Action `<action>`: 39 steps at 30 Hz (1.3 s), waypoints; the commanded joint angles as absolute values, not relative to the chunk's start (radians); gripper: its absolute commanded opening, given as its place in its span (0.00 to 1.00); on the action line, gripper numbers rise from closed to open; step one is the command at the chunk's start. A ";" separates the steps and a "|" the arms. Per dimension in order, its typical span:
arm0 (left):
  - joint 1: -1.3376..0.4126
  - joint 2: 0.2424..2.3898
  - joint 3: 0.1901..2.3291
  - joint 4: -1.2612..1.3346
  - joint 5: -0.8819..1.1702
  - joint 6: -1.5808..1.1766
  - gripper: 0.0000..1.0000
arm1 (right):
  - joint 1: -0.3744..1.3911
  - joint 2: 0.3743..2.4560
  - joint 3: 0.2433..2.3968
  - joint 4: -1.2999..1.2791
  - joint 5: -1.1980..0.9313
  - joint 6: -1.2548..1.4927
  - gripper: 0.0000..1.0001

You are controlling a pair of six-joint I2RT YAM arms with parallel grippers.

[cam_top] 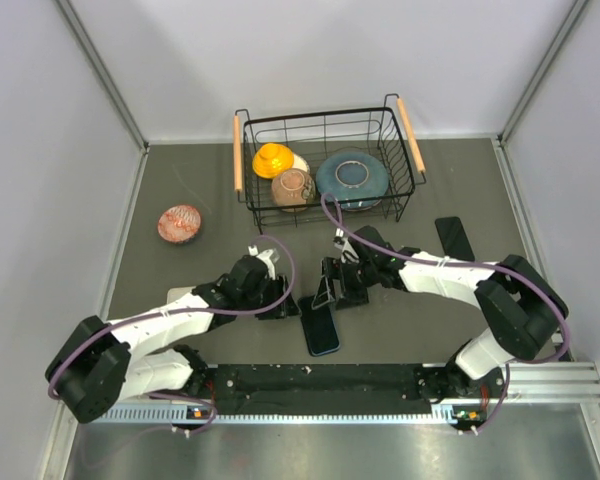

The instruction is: Put the phone into the phone case

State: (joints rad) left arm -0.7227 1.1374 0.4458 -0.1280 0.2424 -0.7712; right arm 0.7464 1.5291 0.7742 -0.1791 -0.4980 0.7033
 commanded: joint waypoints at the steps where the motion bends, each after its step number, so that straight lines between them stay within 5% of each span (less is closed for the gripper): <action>1: -0.726 1.152 0.477 -0.110 0.210 -0.793 0.53 | 0.755 1.508 0.766 -0.180 -0.471 0.675 0.84; 23: -0.729 1.367 0.456 0.051 0.344 -0.845 0.43 | 0.784 1.500 0.634 0.060 -0.495 0.808 0.86; 29: -0.730 1.414 0.417 0.143 0.413 -0.879 0.41 | 0.773 1.512 0.575 0.337 -0.635 0.934 0.85; 39: -0.739 1.439 0.371 0.249 0.494 -0.916 0.27 | 0.696 1.514 0.402 0.730 -0.742 1.091 0.66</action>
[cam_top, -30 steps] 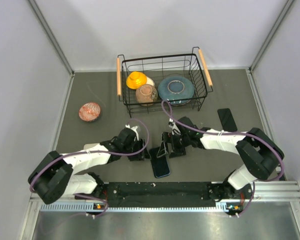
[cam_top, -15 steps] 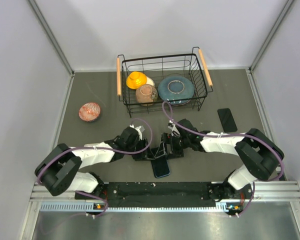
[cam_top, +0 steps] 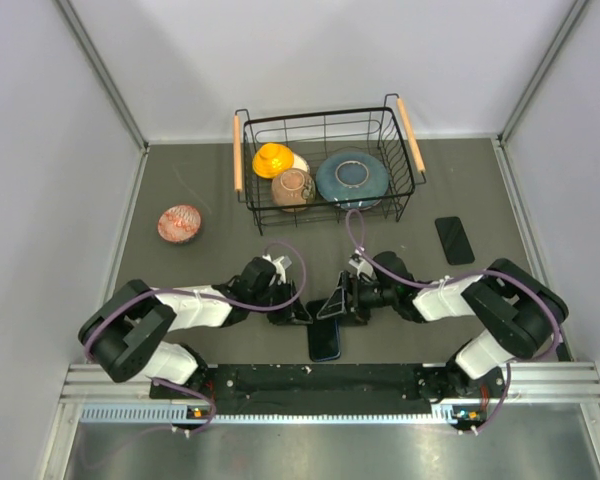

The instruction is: Put the phone into the phone case

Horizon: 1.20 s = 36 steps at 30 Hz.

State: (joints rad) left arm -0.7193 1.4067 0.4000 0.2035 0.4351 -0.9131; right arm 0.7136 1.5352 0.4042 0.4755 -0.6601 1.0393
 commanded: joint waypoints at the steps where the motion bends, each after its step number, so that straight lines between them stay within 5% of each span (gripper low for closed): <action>1: -0.739 1.443 0.374 0.247 0.495 -0.914 0.27 | 0.696 1.505 0.402 0.710 -0.738 1.075 0.65; 14: -0.739 1.473 0.379 0.245 0.489 -0.914 0.29 | 0.686 1.456 0.411 0.584 -0.715 0.992 0.47; 17: -0.739 1.480 0.383 0.248 0.489 -0.911 0.30 | 0.686 1.463 0.416 0.558 -0.706 0.997 0.35; 20: -0.739 1.496 0.391 0.256 0.508 -0.913 0.29 | 0.687 1.462 0.425 0.539 -0.706 0.985 0.12; 24: -0.739 1.511 0.402 0.259 0.515 -0.916 0.30 | 0.687 1.454 0.452 0.462 -0.689 0.950 0.01; 29: -0.739 1.523 0.426 0.250 0.523 -0.914 0.31 | 0.686 1.440 0.495 0.341 -0.666 0.893 0.00; 32: -0.739 1.526 0.433 0.245 0.525 -0.914 0.32 | 0.686 1.428 0.506 0.308 -0.672 0.873 0.29; 36: -0.739 1.526 0.430 0.239 0.514 -0.914 0.32 | 0.687 1.394 0.488 0.359 -0.703 0.897 0.40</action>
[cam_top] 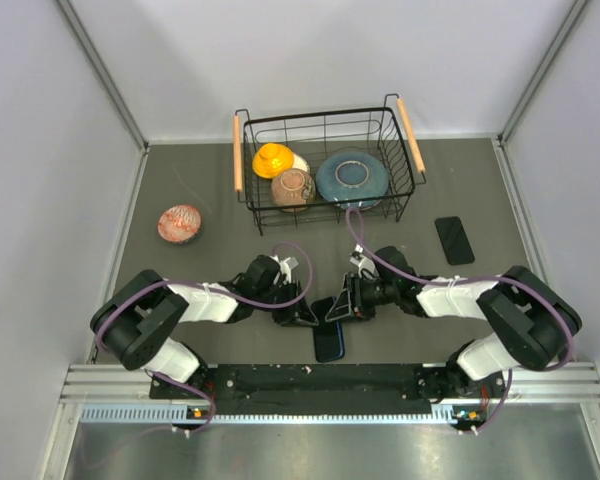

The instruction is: Put the phone into the phone case

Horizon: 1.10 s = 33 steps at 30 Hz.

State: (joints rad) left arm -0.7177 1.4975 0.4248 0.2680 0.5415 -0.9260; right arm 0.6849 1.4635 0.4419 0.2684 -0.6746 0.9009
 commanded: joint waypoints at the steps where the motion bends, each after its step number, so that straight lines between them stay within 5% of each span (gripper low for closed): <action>1: -0.741 1.526 0.428 0.239 0.512 -0.914 0.32 | 0.686 1.388 0.486 0.359 -0.703 0.899 0.40; 13: -0.739 1.514 0.417 0.253 0.509 -0.925 0.36 | 0.686 1.385 0.454 0.420 -0.716 0.920 0.31; 18: -0.739 1.514 0.419 0.244 0.511 -0.923 0.37 | 0.684 1.388 0.451 0.437 -0.724 0.922 0.00; 25: -0.741 1.505 0.420 0.239 0.505 -0.922 0.40 | 0.684 1.384 0.497 0.274 -0.670 0.847 0.00; 29: -0.739 1.511 0.425 0.235 0.505 -0.920 0.40 | 0.684 1.367 0.502 0.258 -0.666 0.841 0.26; 33: -0.741 1.516 0.425 0.236 0.503 -0.922 0.40 | 0.686 1.387 0.491 0.285 -0.669 0.854 0.30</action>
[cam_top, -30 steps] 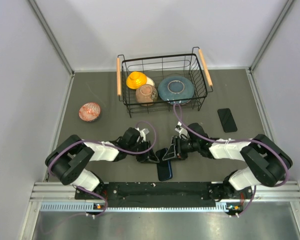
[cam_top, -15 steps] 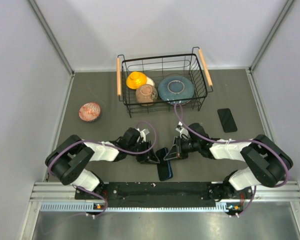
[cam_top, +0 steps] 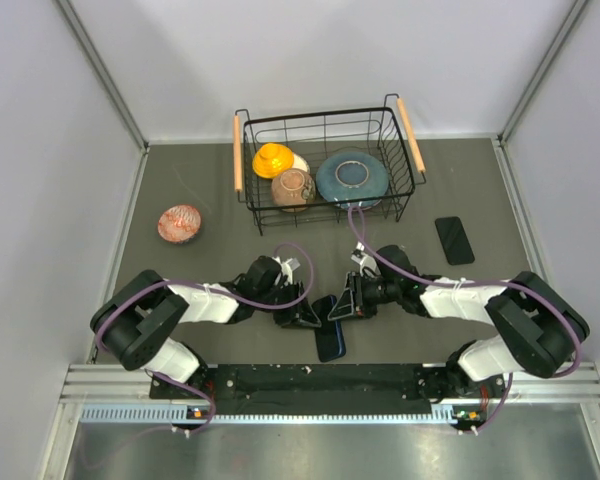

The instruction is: Put the phone into the phone case

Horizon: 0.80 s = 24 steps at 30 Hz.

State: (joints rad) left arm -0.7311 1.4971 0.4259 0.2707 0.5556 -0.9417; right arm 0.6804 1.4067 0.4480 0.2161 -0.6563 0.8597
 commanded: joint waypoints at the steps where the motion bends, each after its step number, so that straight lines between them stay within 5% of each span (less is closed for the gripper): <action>1: -0.742 1.517 0.425 0.241 0.505 -0.925 0.40 | 0.684 1.397 0.482 0.299 -0.672 0.859 0.29; 6: -0.746 1.505 0.423 0.242 0.508 -0.927 0.40 | 0.686 1.448 0.472 0.351 -0.670 0.881 0.24; 10: -0.746 1.438 0.434 0.192 0.489 -0.896 0.41 | 0.684 1.431 0.500 0.266 -0.624 0.824 0.00; 17: -0.726 1.234 0.472 0.005 0.403 -0.813 0.55 | 0.680 1.306 0.509 0.205 -0.598 0.795 0.00; 24: -0.715 0.994 0.466 -0.043 0.429 -0.824 0.67 | 0.663 1.183 0.448 0.428 -0.683 0.910 0.00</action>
State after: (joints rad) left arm -0.7204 1.1004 0.4389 -0.0288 0.4248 -0.8417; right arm 0.6754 1.2652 0.4637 0.2184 -0.6071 0.8387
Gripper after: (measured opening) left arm 0.644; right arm 0.067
